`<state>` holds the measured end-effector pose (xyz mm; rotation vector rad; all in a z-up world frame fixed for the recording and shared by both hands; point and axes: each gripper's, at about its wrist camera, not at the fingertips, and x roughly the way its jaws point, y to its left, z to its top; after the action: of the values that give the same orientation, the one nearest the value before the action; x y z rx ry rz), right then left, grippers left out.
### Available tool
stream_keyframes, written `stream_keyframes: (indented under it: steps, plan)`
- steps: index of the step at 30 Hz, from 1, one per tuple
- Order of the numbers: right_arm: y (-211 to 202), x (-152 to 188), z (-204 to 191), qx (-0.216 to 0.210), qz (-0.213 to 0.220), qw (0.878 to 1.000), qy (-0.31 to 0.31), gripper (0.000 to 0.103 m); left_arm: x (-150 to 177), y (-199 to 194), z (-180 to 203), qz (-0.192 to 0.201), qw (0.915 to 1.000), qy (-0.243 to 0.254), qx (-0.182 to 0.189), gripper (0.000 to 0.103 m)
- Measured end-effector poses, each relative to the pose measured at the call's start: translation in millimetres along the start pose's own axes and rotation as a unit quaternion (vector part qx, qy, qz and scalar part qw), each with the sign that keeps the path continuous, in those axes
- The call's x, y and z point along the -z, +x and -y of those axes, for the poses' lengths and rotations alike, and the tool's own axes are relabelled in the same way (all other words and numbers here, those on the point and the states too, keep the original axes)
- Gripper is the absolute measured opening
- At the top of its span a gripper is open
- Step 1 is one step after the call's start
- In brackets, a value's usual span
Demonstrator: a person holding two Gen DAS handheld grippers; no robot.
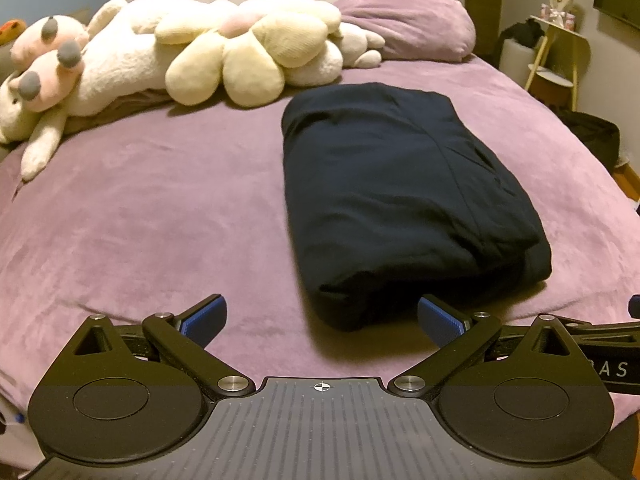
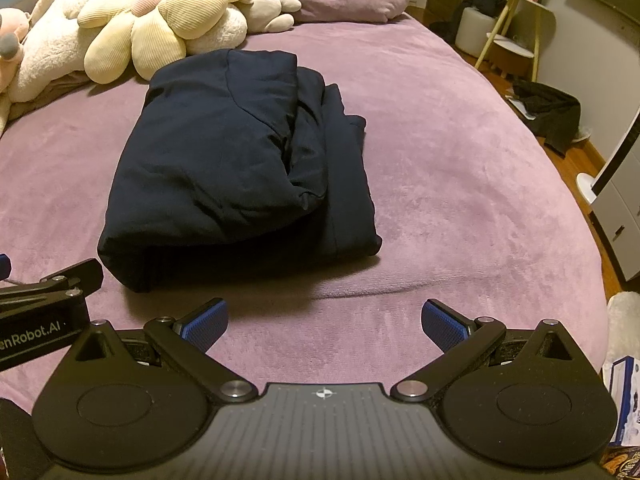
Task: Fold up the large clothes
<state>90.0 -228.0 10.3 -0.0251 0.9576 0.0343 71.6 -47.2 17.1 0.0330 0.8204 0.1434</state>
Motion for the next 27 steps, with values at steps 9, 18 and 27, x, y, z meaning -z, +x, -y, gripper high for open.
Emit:
stream_keyframes:
  steps: [9, 18, 27]
  plan:
    - [-0.5, -0.3, 1.8, -0.001, 0.0, 1.0, 0.002, 0.103, 1.1, 1.3, 0.6, -0.004, 1.0, -0.004, -0.002, 0.103]
    - [-0.7, -0.9, 3.9, -0.002, -0.001, 1.0, 0.001, 0.103, 0.7, 3.6, 0.1, -0.011, 0.9999, -0.005, 0.0, 0.103]
    - [-0.5, -0.9, 4.8, -0.003, -0.001, 1.0, 0.001, 0.103, 2.1, 5.6, 0.8, -0.019, 0.9997, -0.006, 0.01, 0.103]
